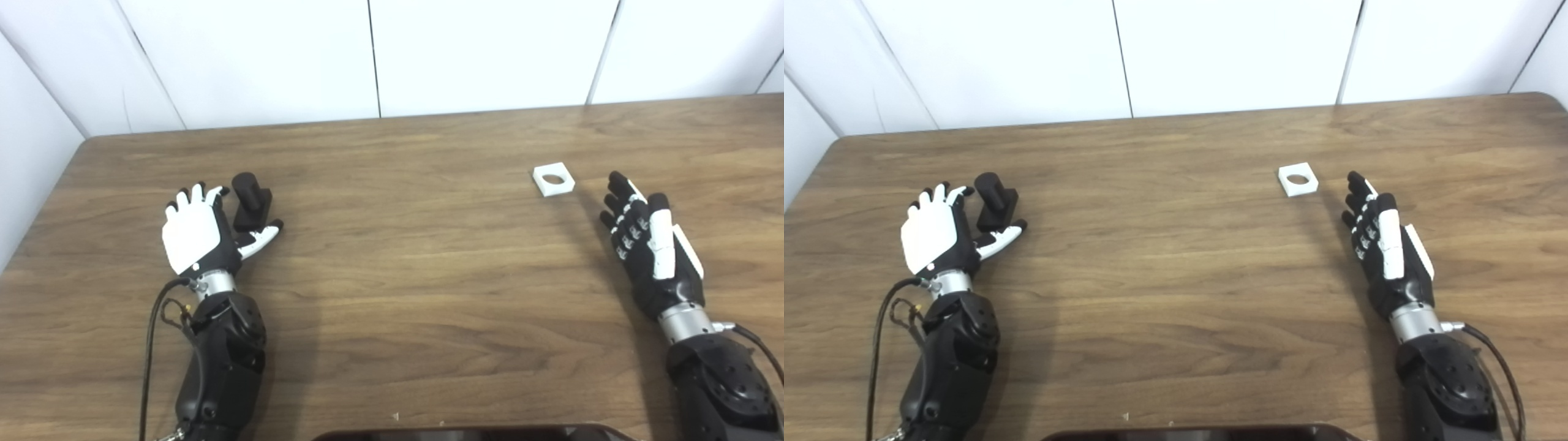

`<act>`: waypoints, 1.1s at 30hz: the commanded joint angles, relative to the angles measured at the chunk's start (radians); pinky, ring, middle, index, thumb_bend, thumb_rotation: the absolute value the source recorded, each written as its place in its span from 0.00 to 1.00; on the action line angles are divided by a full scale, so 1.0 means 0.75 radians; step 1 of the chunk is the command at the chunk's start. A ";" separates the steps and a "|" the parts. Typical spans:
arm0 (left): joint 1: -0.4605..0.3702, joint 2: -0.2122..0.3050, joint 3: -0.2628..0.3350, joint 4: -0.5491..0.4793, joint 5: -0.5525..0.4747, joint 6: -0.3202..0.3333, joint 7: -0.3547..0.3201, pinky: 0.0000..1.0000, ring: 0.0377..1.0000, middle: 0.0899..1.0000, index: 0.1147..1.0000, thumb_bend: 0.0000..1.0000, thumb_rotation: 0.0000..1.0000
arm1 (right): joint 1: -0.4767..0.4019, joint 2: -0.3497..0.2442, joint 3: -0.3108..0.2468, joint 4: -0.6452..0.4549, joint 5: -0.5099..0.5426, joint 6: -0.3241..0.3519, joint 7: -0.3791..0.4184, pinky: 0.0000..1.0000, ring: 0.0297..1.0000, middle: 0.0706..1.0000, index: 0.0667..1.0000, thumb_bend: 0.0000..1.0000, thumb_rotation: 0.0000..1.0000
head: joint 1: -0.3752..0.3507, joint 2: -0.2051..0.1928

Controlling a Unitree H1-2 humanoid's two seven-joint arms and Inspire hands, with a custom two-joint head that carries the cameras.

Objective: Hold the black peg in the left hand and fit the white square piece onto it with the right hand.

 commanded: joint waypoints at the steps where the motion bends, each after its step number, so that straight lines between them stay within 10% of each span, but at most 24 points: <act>1: -0.066 0.028 0.000 0.001 0.016 0.009 0.049 1.00 1.00 0.96 0.77 0.78 0.51 | -0.014 -0.016 0.001 -0.017 -0.002 -0.037 0.008 1.00 1.00 0.99 0.94 0.68 1.00 | 0.001 0.001; 25: -0.076 0.018 -0.010 0.031 -0.022 0.000 0.122 1.00 0.97 0.88 0.54 0.73 0.28 | -0.007 -0.018 -0.008 -0.021 0.015 -0.030 0.011 1.00 1.00 0.99 0.94 0.69 1.00 | 0.007 0.010; 33: -0.069 0.014 -0.016 0.014 -0.053 -0.003 0.141 1.00 0.97 0.87 0.52 0.66 0.40 | -0.006 -0.028 -0.012 -0.018 0.024 -0.036 0.019 1.00 1.00 1.00 0.95 0.69 1.00 | 0.013 0.011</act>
